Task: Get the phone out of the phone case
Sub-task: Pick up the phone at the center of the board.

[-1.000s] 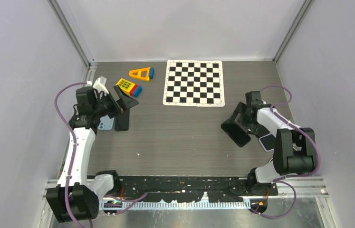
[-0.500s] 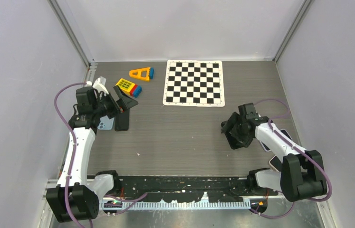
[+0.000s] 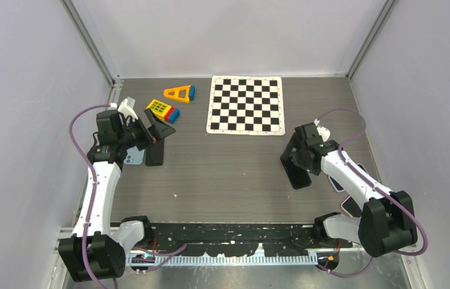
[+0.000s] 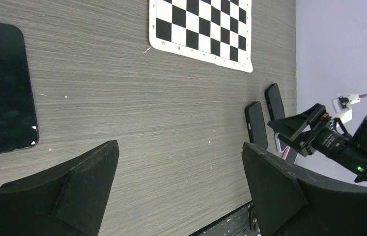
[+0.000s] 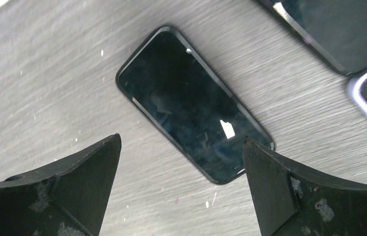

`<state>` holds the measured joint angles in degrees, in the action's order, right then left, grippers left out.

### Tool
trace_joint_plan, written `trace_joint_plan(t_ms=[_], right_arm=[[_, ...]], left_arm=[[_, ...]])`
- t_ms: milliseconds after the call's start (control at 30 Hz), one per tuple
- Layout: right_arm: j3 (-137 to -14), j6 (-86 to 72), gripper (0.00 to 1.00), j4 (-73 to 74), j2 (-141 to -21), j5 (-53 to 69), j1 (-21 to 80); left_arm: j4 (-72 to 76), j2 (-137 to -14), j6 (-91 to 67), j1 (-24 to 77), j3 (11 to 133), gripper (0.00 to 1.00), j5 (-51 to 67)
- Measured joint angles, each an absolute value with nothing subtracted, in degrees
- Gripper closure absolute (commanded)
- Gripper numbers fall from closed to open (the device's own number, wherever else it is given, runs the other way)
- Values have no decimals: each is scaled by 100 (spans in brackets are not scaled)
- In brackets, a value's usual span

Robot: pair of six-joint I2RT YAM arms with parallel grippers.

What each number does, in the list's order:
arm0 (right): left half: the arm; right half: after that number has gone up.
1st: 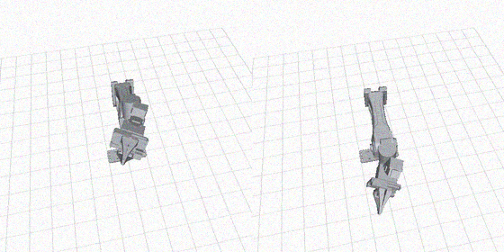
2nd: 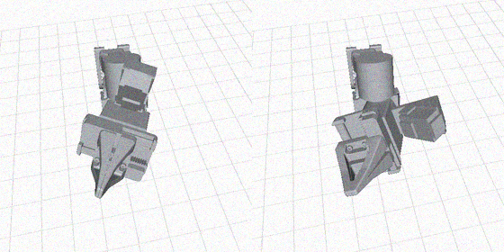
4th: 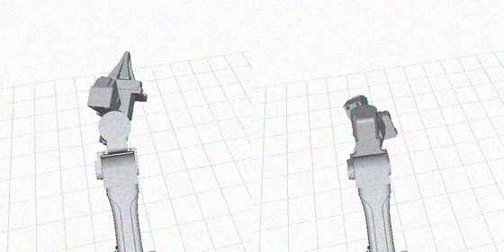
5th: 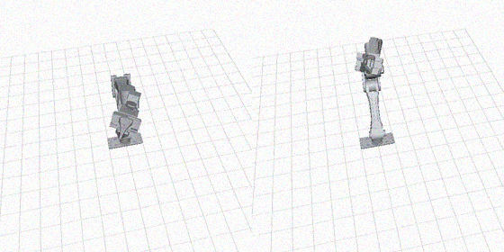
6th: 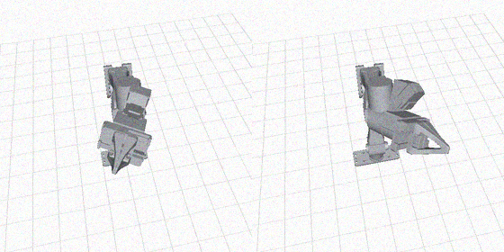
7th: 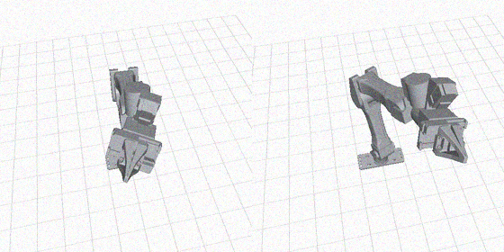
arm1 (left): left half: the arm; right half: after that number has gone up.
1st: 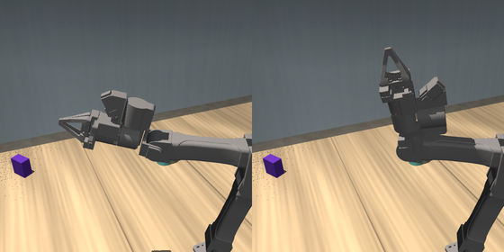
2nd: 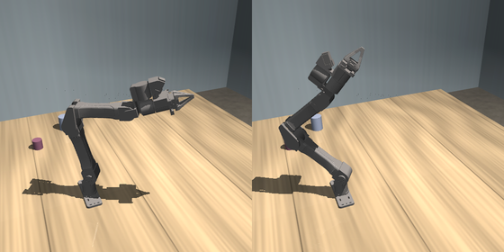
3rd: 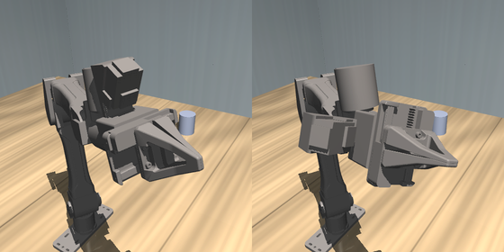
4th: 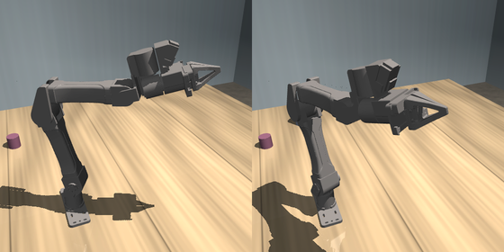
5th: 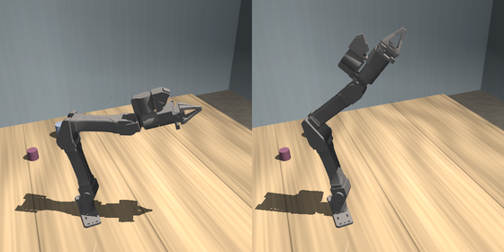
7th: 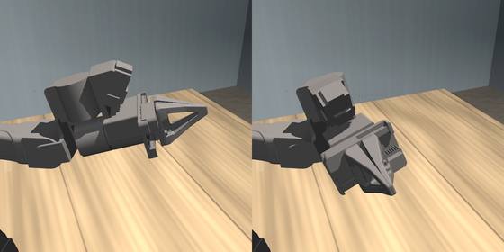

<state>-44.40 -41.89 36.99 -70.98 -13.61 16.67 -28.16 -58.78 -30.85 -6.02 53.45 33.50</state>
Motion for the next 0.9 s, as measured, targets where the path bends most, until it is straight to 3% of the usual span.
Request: trace_joint_plan(t_ms=[333, 900], right_arm=[[-4062, -3815, 0, 3129, -7043, -1074, 397], [-3439, -3653, 0, 2368, -7210, 419, -117]], left_arm=[[-2823, -5878, -3081, -602, 5345, 0, 3341], [-2823, -5881, -3087, -602, 5345, 0, 3347]])
